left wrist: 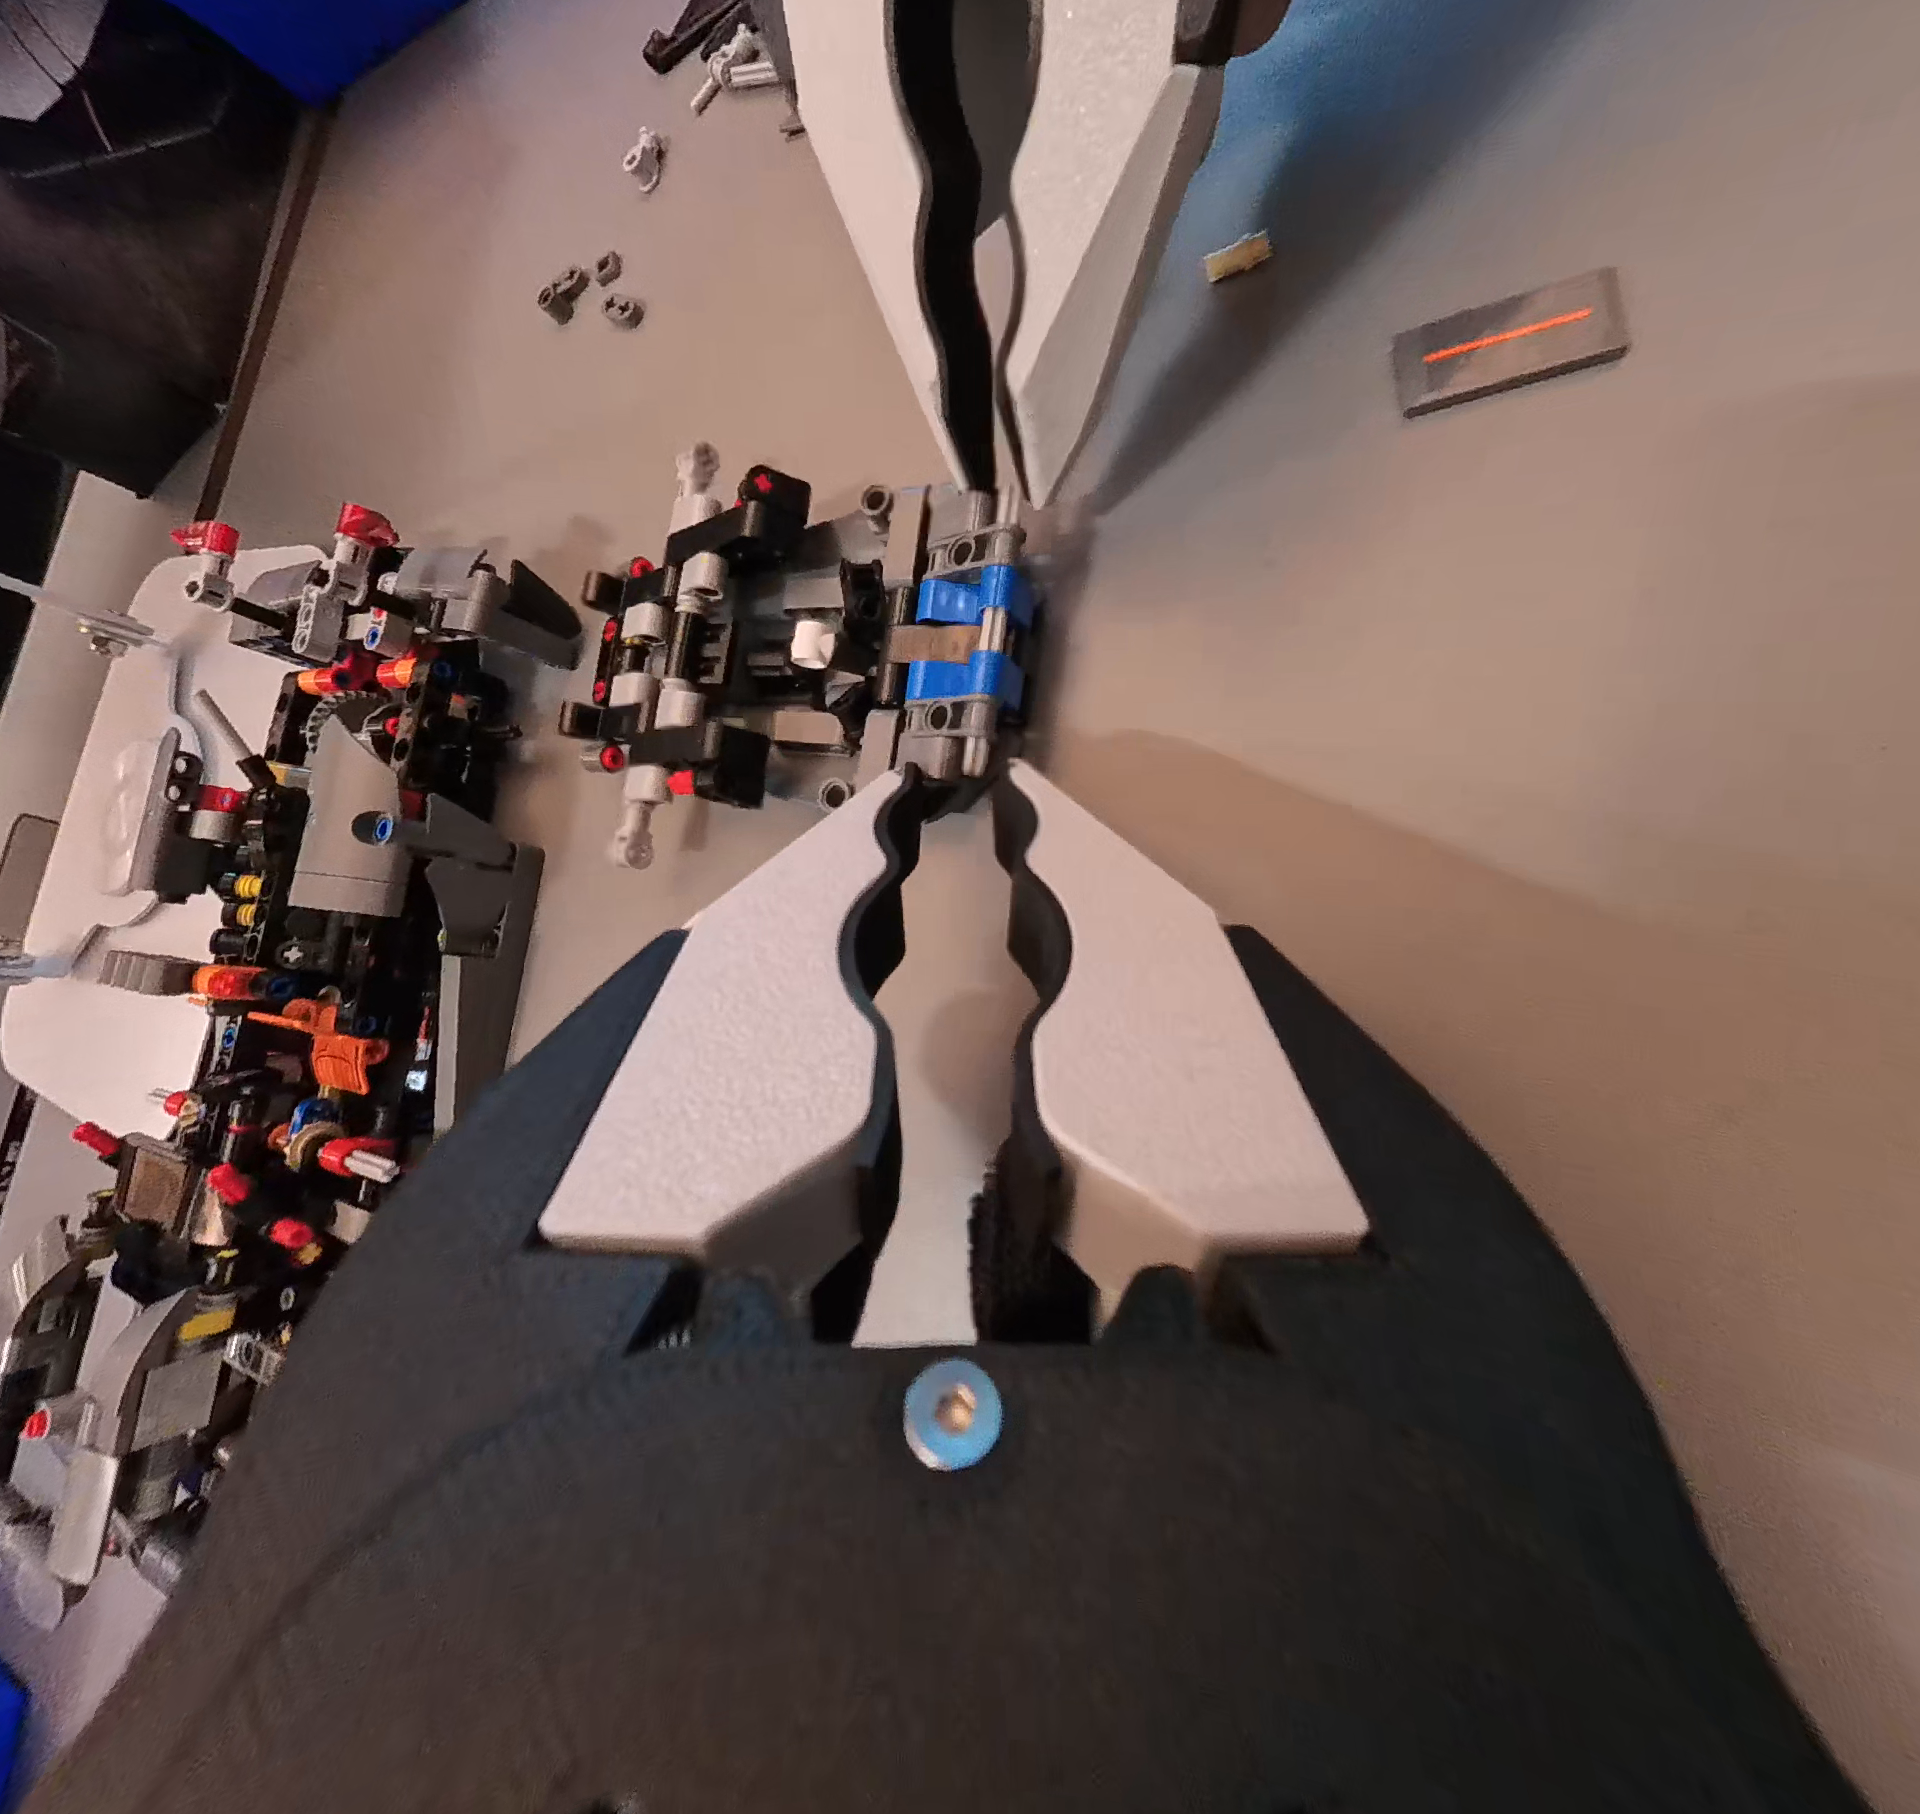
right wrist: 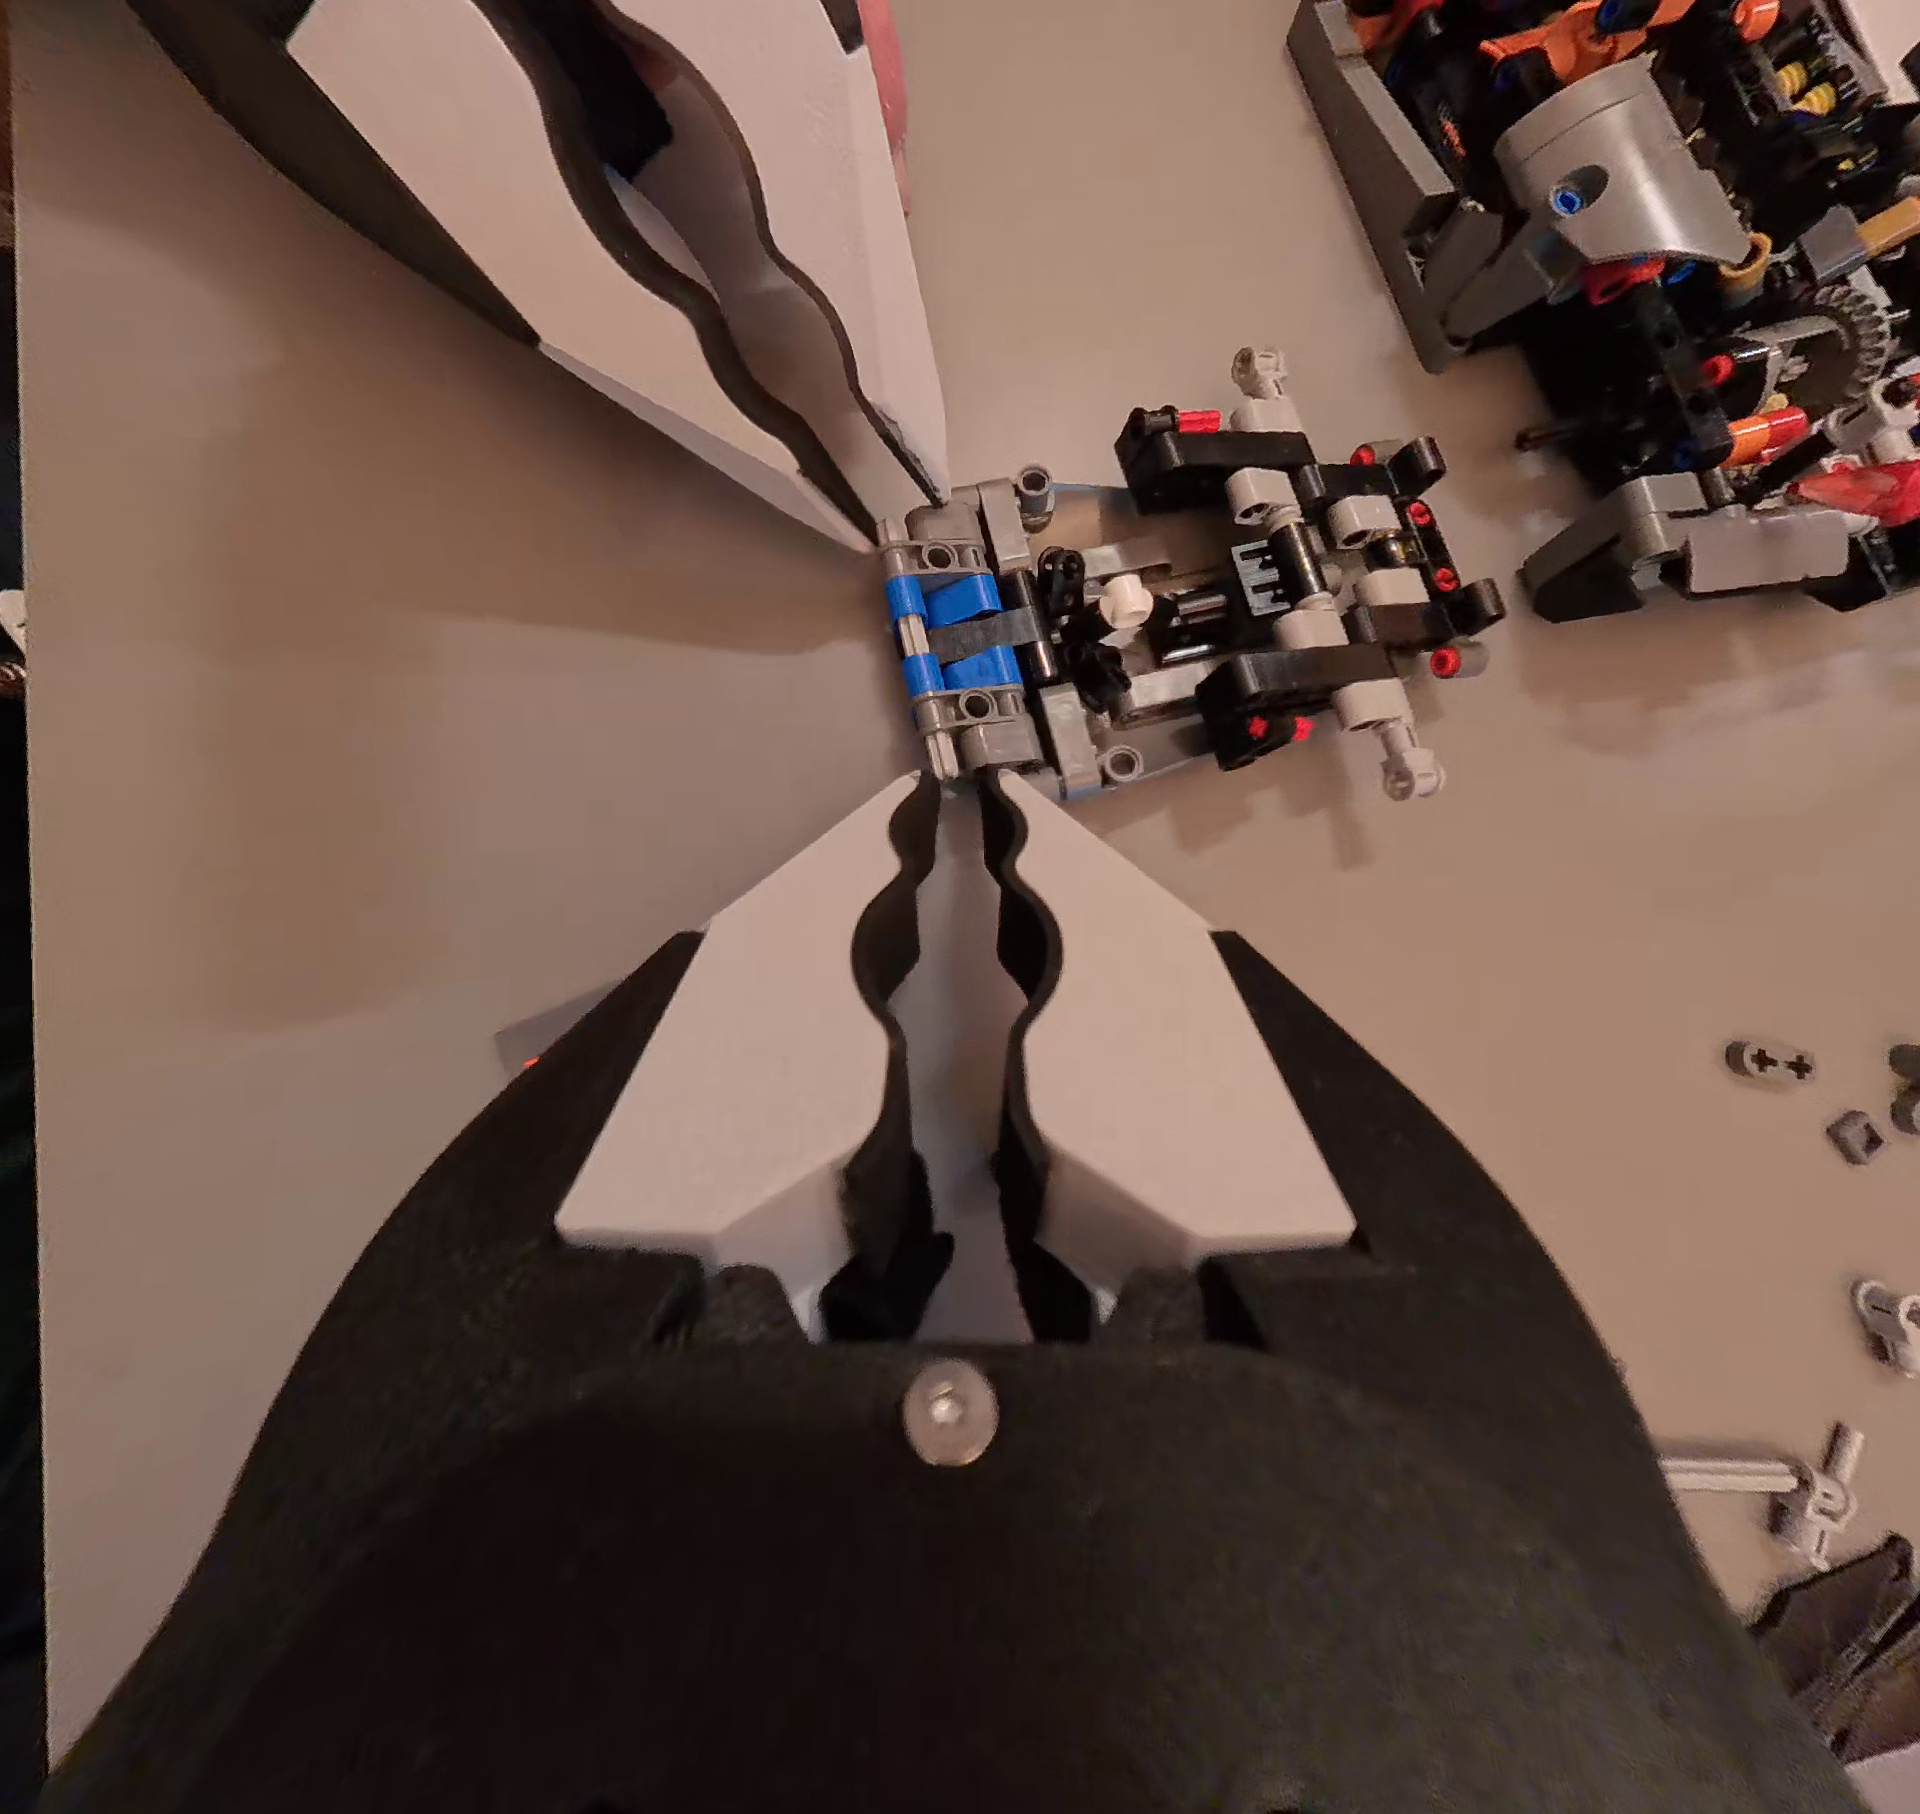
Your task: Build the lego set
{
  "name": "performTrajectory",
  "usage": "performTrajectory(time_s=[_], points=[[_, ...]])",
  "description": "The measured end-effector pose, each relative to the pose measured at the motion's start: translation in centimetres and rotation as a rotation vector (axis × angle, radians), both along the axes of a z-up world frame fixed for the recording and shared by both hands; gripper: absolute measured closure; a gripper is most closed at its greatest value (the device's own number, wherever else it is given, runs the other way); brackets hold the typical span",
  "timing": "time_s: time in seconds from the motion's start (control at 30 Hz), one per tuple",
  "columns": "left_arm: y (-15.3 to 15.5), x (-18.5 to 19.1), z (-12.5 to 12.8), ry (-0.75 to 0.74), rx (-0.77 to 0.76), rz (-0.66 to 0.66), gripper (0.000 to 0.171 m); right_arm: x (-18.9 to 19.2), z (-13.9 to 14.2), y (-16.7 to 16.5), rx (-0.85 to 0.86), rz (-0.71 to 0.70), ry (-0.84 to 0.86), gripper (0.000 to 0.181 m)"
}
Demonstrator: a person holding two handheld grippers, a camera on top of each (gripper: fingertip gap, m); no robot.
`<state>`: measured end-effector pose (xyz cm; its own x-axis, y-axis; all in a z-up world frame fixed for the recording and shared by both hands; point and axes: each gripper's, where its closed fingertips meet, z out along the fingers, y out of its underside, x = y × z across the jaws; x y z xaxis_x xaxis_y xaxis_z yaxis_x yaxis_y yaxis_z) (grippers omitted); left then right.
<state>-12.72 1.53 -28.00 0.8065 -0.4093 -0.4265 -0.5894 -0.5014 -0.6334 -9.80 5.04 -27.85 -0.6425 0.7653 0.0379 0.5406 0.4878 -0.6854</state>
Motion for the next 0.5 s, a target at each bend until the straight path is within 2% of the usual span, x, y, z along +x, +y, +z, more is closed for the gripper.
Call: performTrajectory(time_s=[0.33,0.5], points=[[-0.3,-0.8,0.4,0.006,0.048,0.008,0.163,-0.6,0.4,-0.6,-0.032,-0.037,-0.021,0.176],[-1.1,-1.1,0.1,-0.001,0.024,-0.015,0.163,-0.5,0.4,-1.8,-0.044,-0.039,-0.028,0.178]])
